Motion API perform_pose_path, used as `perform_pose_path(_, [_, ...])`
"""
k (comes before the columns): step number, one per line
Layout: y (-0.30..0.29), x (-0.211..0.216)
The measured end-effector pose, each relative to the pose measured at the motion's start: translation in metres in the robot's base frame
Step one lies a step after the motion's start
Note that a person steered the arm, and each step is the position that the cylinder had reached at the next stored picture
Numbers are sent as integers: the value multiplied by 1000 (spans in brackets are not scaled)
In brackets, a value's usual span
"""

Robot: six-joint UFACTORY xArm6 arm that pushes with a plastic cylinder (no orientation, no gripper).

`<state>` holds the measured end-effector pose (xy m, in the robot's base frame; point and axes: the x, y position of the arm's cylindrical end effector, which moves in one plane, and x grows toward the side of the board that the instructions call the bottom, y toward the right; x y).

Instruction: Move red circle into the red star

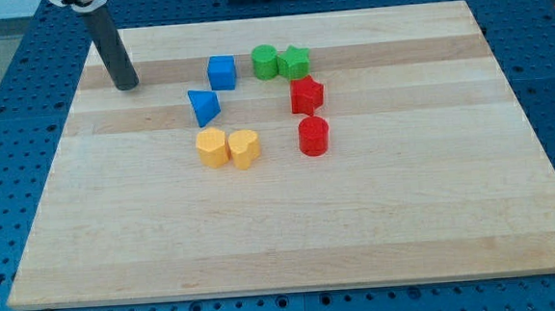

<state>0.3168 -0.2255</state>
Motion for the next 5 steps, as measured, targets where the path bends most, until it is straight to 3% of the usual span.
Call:
perform_pose_path(2, [11, -1])
perform_pose_path(3, [24, 19])
perform_pose_path(5, [-27, 104])
